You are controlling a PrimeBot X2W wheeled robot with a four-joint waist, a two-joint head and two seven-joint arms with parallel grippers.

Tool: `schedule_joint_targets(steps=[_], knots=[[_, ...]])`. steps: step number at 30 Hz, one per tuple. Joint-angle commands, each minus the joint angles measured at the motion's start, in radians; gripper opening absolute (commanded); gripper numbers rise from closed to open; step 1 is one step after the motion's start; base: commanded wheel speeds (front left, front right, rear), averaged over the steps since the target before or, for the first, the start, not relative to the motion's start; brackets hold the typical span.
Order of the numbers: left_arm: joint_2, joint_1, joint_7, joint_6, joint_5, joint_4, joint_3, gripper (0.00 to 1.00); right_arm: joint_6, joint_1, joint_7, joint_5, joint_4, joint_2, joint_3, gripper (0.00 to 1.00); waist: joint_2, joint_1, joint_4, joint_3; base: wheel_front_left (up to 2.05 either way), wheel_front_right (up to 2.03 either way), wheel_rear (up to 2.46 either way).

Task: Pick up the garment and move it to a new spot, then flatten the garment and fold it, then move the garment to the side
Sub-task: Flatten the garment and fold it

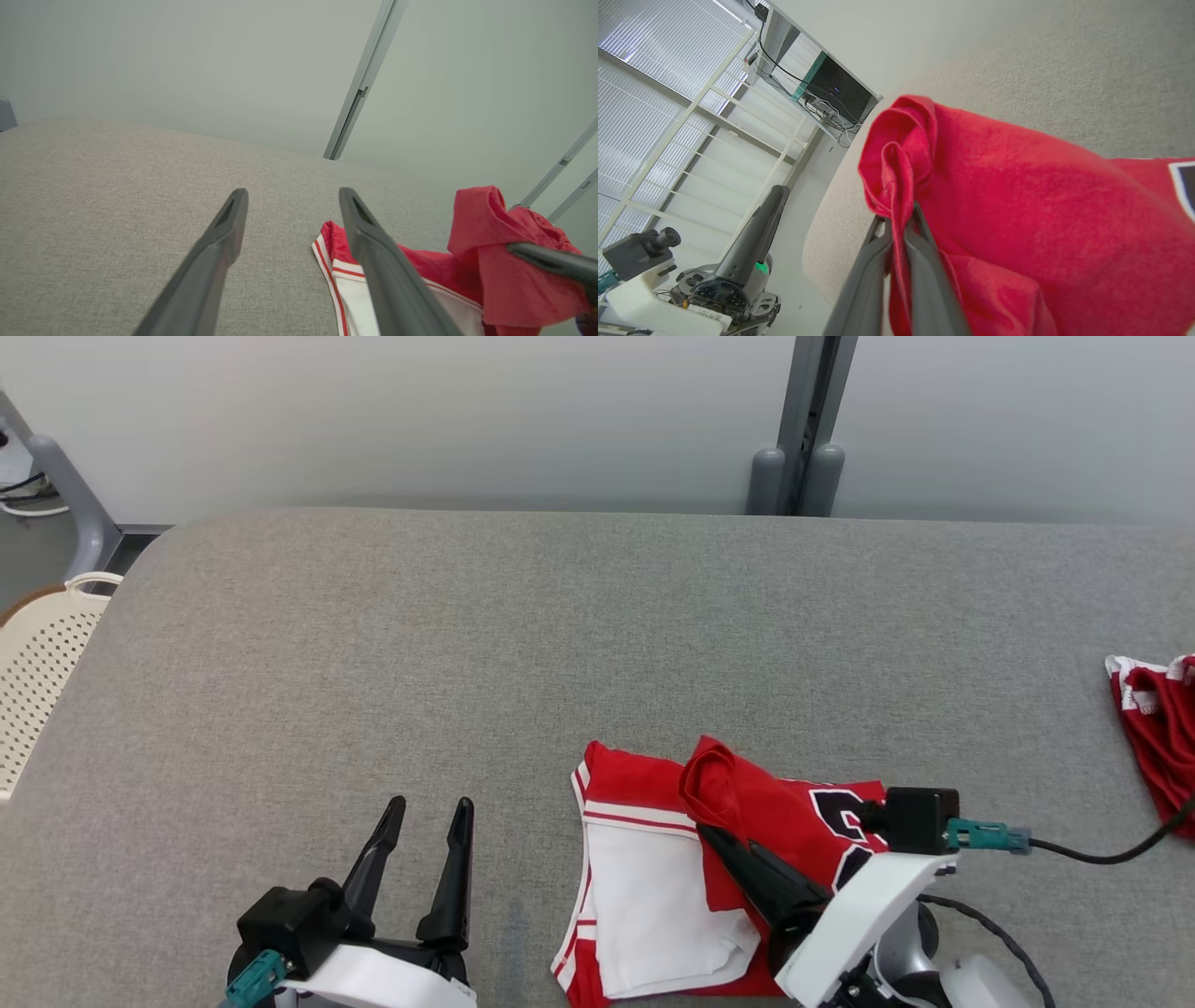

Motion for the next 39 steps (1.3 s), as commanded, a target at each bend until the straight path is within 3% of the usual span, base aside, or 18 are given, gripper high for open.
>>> schedule_joint_targets(steps=[1,12,13,19,21,29,39], knots=[[0.000,-0.015,-0.005,-0.005,0.007,0.003,0.001,1.00,0.002,-0.029,-0.033,0.010,0.029,0.000,0.029,0.00,0.0000,0.0000,0.008,0.001,0.00,0.00,0.00],[-0.005,-0.029,-0.006,-0.008,0.012,0.009,-0.003,1.00,0.002,-0.127,-0.163,0.058,0.222,0.000,0.180,0.00,0.0000,0.0000,0.025,0.006,0.00,0.00,0.00],[-0.006,-0.028,-0.006,-0.008,0.011,0.009,-0.003,1.00,0.002,-0.135,-0.174,0.071,0.239,0.000,0.192,0.05,0.0000,0.0000,0.026,0.008,0.00,0.00,0.00],[-0.009,-0.033,-0.007,-0.011,0.010,0.014,-0.001,1.00,0.002,-0.205,-0.239,0.144,0.331,-0.001,0.275,0.53,0.0000,0.0000,0.029,0.013,0.00,0.00,0.00],[-0.011,-0.035,-0.007,-0.014,0.010,0.017,-0.002,1.00,0.002,-0.231,-0.261,0.168,0.356,0.000,0.302,1.00,0.0000,0.0000,0.032,0.015,0.00,0.00,0.00],[-0.018,-0.040,-0.008,-0.014,0.012,0.023,0.003,1.00,0.002,-0.306,-0.358,0.215,0.403,-0.001,0.372,1.00,0.0000,0.0000,0.036,0.015,0.00,0.00,0.00],[-0.024,-0.023,-0.008,-0.018,0.020,0.021,0.006,1.00,0.002,-0.319,-0.512,0.007,0.449,-0.006,0.239,1.00,0.0000,0.0000,0.012,0.010,0.00,0.00,0.00]])
